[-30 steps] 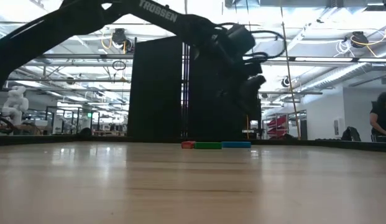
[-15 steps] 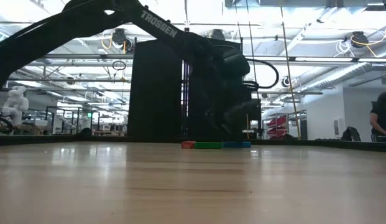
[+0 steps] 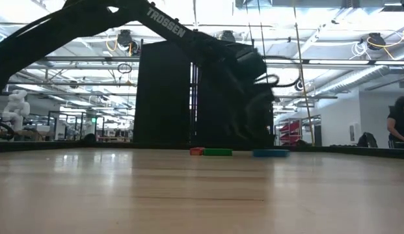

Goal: Sort blocks by size
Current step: Put the blue rectangular block into the orange bin

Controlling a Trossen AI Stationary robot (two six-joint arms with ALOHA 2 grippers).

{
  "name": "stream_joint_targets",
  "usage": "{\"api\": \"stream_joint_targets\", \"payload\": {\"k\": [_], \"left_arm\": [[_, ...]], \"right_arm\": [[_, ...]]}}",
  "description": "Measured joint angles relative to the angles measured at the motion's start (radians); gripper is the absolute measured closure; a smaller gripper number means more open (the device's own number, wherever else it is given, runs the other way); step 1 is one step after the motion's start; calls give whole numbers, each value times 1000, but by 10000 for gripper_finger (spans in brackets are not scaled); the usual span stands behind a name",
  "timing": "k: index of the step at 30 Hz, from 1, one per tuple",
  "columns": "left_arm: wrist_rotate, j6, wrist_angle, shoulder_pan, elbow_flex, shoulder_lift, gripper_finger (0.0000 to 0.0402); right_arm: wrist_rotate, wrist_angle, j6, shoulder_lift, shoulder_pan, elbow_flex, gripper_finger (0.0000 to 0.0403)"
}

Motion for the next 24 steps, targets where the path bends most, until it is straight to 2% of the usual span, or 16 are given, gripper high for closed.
{"api": "stream_joint_targets", "payload": {"k": [3, 5, 13, 17, 24], "left_arm": [[165, -1, 11, -52, -2, 4, 276], [183, -1, 12, -92, -2, 5, 278], [15, 74, 36, -216, 7, -20, 278], [-71, 262, 28, -251, 12, -65, 278], [-71, 599, 13, -271, 12, -81, 278]], "right_arm": [[0, 0, 4, 0, 0, 0, 179], [0, 1, 5, 0, 0, 0, 179], [0, 12, 30, 0, 0, 0, 179], [0, 22, 31, 0, 0, 0, 179], [0, 29, 31, 0, 0, 0, 179]]}}
